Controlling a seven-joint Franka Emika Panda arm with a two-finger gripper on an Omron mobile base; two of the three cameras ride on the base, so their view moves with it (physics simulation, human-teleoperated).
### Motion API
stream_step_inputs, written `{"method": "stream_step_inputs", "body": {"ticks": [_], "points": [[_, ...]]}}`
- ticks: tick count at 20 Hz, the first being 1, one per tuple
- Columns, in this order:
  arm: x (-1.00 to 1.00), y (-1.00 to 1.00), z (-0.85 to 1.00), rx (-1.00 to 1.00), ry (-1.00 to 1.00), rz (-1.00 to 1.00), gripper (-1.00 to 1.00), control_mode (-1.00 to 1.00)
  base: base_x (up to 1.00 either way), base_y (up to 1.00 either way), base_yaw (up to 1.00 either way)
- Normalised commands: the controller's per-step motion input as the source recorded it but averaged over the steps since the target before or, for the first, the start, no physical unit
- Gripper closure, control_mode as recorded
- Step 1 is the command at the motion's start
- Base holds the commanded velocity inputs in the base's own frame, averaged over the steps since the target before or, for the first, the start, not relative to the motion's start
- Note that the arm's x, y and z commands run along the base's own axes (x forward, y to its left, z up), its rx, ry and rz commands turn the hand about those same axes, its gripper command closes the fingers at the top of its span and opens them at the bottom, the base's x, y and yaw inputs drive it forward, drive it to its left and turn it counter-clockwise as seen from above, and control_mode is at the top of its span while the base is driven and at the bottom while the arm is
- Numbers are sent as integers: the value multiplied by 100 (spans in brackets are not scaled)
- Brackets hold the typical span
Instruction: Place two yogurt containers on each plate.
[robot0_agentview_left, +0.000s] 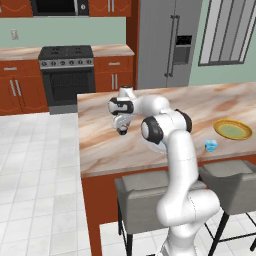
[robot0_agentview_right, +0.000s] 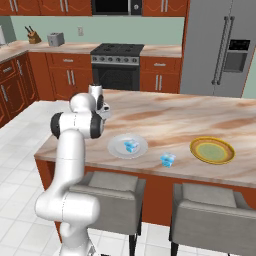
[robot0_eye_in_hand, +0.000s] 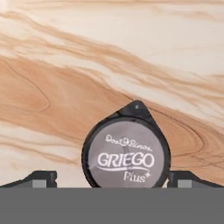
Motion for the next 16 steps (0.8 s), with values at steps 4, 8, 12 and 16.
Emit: {"method": "stream_step_inputs", "body": {"ticks": [4, 8, 12, 16], "points": [[20, 0, -12, 0, 0, -1, -100, -100, 0, 0, 0], [15, 0, -8, 0, 0, 0, -100, -100, 0, 0, 0], [1, 1, -12, 0, 0, 0, -100, -100, 0, 0, 0], [0, 1, -8, 0, 0, 0, -100, -100, 0, 0, 0]]}}
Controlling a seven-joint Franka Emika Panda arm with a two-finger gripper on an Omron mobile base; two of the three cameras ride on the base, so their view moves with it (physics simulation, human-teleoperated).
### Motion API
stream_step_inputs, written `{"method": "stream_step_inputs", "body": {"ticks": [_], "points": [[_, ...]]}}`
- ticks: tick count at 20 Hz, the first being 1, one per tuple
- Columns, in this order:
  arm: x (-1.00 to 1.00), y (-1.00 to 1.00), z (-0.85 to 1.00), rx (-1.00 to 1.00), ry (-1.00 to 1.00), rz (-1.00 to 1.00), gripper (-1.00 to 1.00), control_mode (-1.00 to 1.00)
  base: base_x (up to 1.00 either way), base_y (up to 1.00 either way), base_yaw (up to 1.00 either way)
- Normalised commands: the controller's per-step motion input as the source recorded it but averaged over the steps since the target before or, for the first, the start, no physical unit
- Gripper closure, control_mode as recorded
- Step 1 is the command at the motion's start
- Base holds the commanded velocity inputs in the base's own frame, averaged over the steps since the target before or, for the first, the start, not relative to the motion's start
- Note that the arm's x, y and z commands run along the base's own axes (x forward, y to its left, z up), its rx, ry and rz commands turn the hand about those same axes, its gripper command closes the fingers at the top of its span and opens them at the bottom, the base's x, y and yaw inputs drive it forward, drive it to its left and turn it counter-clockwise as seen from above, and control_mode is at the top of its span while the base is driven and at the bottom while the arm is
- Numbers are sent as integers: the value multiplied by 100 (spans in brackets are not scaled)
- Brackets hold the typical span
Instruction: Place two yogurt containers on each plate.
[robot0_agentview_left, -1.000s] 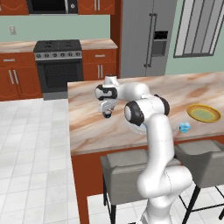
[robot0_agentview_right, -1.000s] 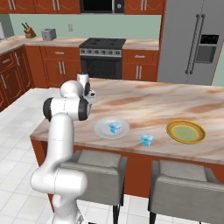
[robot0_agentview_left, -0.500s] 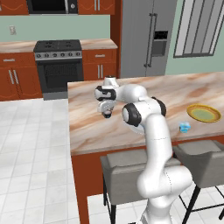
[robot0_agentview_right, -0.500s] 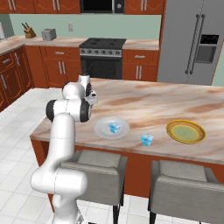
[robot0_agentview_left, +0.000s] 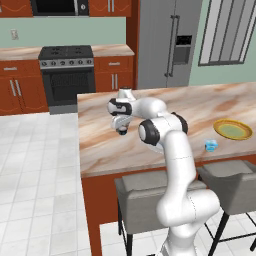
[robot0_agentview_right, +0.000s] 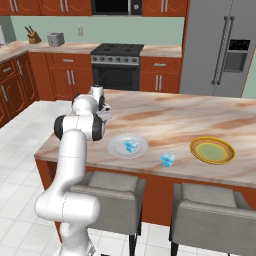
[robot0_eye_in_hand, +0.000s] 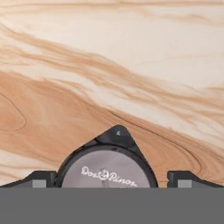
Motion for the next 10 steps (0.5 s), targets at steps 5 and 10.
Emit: {"method": "stream_step_inputs", "body": {"ticks": [5, 10], "points": [[0, 1, -9, 0, 0, 0, -100, -100, 0, 0, 0], [0, 0, -10, 0, 0, 0, -100, -100, 0, 0, 0]]}}
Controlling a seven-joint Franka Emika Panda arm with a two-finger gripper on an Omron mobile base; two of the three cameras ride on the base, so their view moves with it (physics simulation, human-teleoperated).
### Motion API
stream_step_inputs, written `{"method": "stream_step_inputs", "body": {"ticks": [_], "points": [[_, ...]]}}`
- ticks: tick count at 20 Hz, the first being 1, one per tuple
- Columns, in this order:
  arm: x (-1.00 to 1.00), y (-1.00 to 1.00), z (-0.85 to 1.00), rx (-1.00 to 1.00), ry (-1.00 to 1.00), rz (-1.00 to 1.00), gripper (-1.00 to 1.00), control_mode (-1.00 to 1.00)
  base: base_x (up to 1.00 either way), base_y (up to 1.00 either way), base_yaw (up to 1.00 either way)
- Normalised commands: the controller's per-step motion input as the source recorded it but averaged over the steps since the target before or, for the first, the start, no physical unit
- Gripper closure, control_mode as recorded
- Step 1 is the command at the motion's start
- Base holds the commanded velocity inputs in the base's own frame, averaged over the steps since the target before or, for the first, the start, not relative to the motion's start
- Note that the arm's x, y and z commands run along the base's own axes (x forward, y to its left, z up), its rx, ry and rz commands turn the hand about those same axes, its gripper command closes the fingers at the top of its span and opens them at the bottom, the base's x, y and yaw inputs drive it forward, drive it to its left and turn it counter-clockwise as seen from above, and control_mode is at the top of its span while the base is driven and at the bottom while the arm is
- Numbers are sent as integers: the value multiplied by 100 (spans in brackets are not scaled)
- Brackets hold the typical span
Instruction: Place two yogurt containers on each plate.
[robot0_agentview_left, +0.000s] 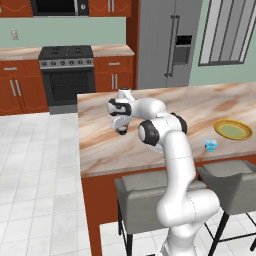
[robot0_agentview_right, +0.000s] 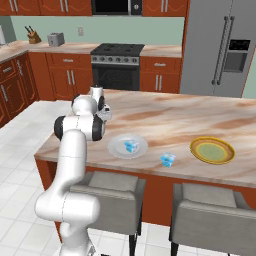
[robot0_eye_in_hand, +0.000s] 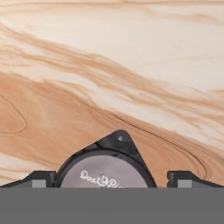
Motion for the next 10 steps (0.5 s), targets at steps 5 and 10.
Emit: {"method": "stream_step_inputs", "body": {"ticks": [5, 10], "points": [[0, 0, -10, 0, 0, 0, -100, -100, 0, 0, 0], [0, 0, 0, 0, 0, 0, -100, -100, 0, 0, 0]]}}
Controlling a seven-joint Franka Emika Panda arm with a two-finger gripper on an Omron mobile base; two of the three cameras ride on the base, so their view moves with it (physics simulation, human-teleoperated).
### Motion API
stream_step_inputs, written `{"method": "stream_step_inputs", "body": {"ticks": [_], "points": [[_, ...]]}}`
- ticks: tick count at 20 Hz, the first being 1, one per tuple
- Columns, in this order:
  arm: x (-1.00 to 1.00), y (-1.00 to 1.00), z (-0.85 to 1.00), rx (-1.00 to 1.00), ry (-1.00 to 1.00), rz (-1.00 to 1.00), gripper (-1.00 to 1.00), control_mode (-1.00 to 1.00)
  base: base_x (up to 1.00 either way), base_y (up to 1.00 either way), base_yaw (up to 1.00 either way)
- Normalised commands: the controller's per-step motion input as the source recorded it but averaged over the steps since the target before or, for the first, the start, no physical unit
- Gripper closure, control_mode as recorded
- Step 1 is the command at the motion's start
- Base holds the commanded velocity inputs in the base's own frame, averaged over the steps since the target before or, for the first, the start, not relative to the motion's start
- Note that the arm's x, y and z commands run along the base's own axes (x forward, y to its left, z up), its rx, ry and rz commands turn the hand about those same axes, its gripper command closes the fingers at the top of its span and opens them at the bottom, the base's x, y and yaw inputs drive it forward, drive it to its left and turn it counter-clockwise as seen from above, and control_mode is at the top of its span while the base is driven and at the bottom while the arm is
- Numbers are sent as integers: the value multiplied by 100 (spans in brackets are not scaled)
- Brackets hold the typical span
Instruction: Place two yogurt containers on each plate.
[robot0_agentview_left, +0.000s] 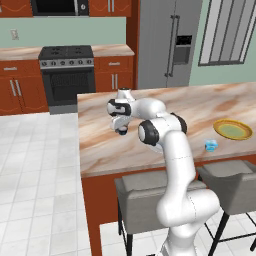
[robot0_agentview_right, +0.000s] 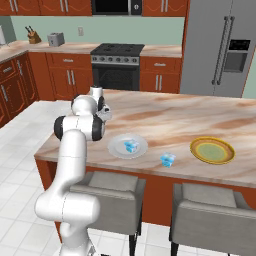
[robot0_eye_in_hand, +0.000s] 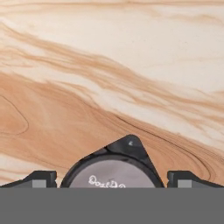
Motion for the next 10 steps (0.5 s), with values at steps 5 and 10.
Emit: {"method": "stream_step_inputs", "body": {"ticks": [5, 10], "points": [[0, 0, 0, 0, 0, 0, -100, -100, 0, 0, 0], [0, 0, -1, 0, 0, 0, -100, -100, 0, 0, 0]]}}
